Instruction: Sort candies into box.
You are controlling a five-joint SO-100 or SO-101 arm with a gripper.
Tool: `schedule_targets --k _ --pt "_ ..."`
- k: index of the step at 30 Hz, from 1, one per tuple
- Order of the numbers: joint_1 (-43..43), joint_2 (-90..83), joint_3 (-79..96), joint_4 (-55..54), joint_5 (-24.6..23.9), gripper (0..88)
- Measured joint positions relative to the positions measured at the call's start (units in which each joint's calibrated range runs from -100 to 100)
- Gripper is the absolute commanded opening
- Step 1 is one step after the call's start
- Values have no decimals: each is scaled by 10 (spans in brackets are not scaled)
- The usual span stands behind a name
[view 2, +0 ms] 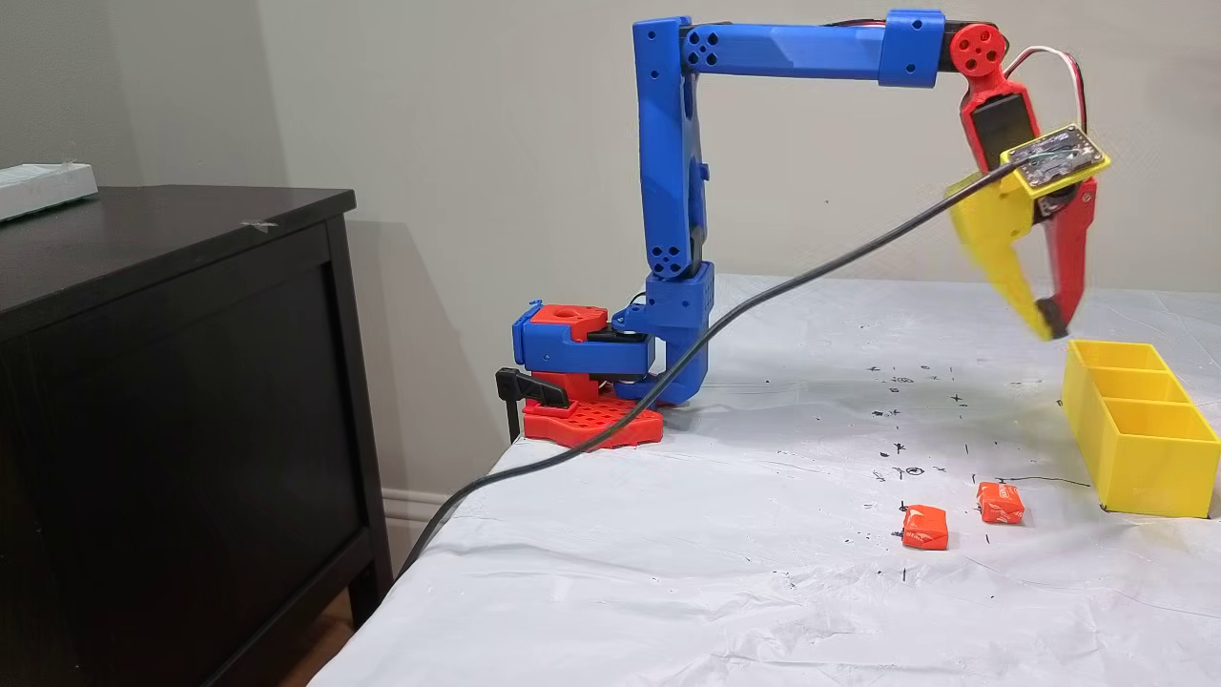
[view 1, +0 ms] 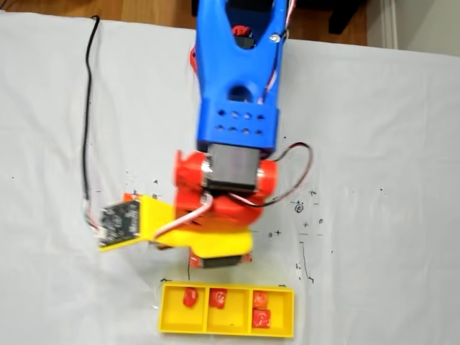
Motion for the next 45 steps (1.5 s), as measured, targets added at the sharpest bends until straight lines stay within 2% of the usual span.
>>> schedule_targets --k 8,16,22,27,45 --pt "91 -16 33 25 62 11" --pt "147 15 33 19 99 60" --pt "151 58 33 19 117 168" --pt "151 85 28 19 124 220" --pt "142 184 -27 13 128 234"
